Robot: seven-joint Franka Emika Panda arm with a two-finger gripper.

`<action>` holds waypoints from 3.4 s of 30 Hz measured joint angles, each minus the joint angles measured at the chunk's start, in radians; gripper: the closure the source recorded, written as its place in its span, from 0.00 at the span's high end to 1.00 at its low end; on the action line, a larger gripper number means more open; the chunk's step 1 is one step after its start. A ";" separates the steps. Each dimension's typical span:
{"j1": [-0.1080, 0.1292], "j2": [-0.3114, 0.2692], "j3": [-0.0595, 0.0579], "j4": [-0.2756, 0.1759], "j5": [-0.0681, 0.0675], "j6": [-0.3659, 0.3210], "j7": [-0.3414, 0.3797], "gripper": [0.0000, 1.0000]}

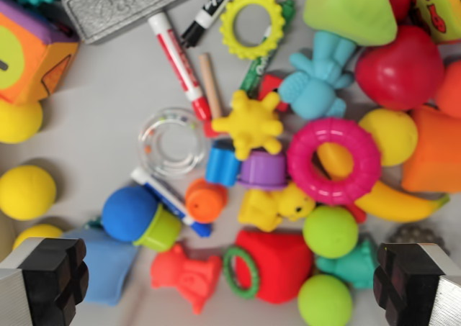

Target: Pick an object from the bin

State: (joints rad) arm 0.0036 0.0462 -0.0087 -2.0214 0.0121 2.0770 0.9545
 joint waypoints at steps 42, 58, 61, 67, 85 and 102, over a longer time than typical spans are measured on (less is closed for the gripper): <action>0.024 -0.123 0.022 -0.302 -0.002 0.177 0.411 1.00; 0.028 -0.171 0.047 -0.447 -0.002 0.269 0.634 1.00; 0.028 -0.181 0.054 -0.477 -0.002 0.290 0.682 1.00; 0.030 -0.194 0.065 -0.527 0.000 0.325 0.766 1.00; 0.037 -0.227 0.110 -0.687 0.017 0.450 1.051 1.00; 0.050 -0.230 0.165 -0.819 0.049 0.579 1.329 1.00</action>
State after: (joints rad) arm 0.0536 -0.1835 0.1559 -2.8404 0.0607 2.6563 2.2835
